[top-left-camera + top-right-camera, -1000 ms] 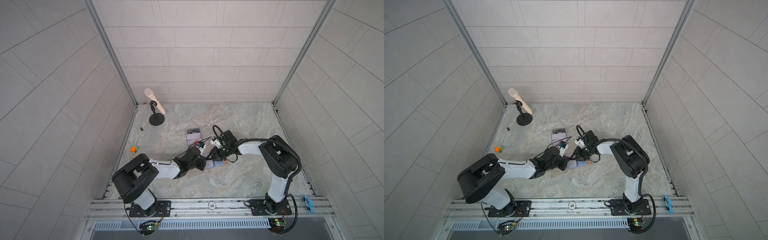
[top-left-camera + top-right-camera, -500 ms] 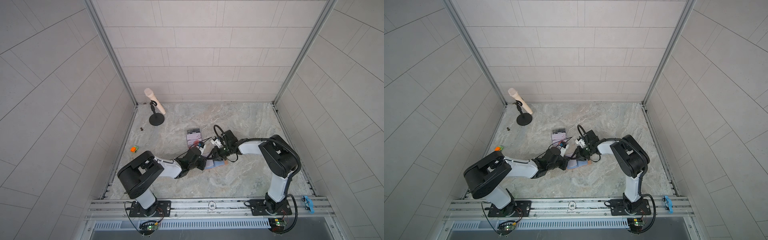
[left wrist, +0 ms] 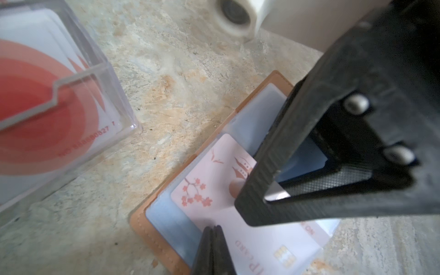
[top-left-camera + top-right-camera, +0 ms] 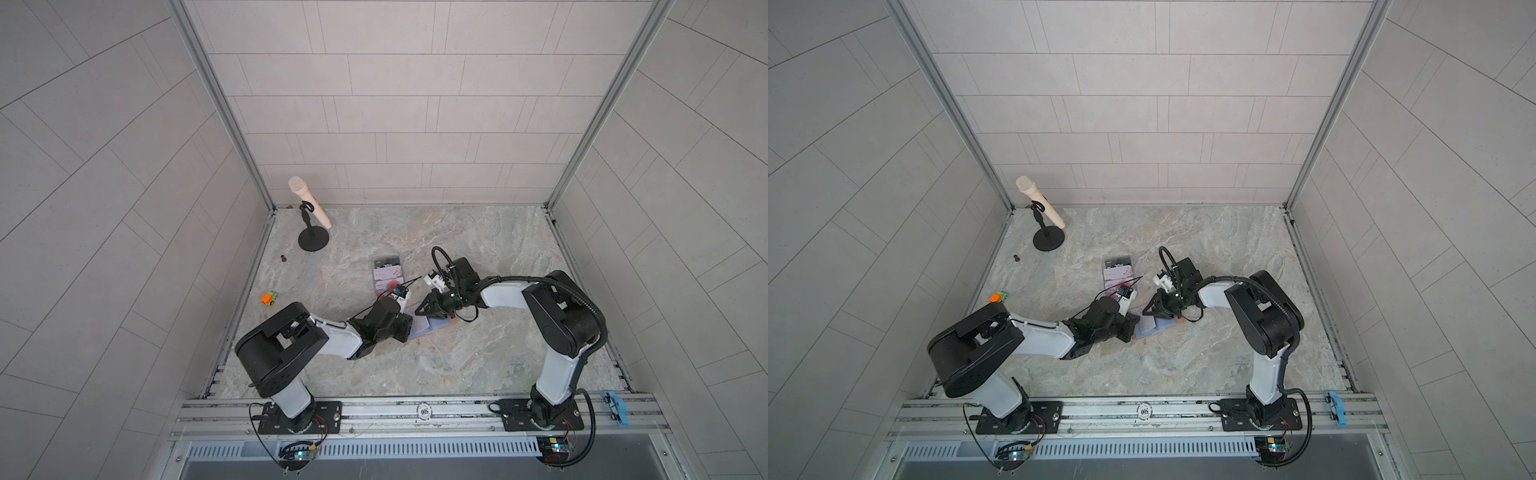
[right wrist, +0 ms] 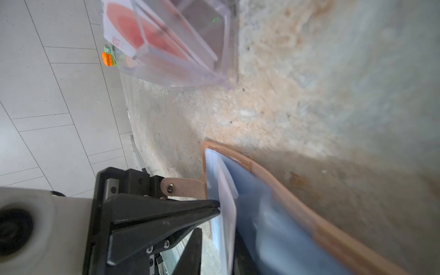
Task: Take the credit cards out of the card holder
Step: Take out the credit card from the card slot.
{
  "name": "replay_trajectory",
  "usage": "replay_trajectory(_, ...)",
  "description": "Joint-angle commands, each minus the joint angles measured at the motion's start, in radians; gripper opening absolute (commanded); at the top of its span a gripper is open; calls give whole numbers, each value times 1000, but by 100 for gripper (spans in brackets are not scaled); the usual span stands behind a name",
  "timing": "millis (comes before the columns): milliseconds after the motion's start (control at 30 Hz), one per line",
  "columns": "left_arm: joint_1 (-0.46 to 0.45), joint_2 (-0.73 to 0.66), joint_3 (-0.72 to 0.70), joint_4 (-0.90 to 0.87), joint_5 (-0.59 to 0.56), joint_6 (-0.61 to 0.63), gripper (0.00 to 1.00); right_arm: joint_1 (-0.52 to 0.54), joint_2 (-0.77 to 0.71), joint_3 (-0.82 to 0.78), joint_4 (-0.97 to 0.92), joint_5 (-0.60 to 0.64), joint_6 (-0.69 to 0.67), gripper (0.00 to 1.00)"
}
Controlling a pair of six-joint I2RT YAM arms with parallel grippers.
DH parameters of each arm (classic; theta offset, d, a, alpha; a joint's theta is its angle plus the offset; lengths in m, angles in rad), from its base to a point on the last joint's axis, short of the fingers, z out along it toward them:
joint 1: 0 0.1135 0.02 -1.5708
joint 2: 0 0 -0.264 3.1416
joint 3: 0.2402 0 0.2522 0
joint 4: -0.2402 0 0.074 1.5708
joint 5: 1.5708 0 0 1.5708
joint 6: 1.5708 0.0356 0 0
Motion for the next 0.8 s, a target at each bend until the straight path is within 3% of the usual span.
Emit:
replay_trajectory(0, -9, 20, -38, -112, 28, 2, 0, -5, -41, -7, 28, -31, 5, 23)
replay_trajectory(767, -9, 27, -38, -120, 17, 1, 0, -61, -74, -7, -111, 0, -99, 9)
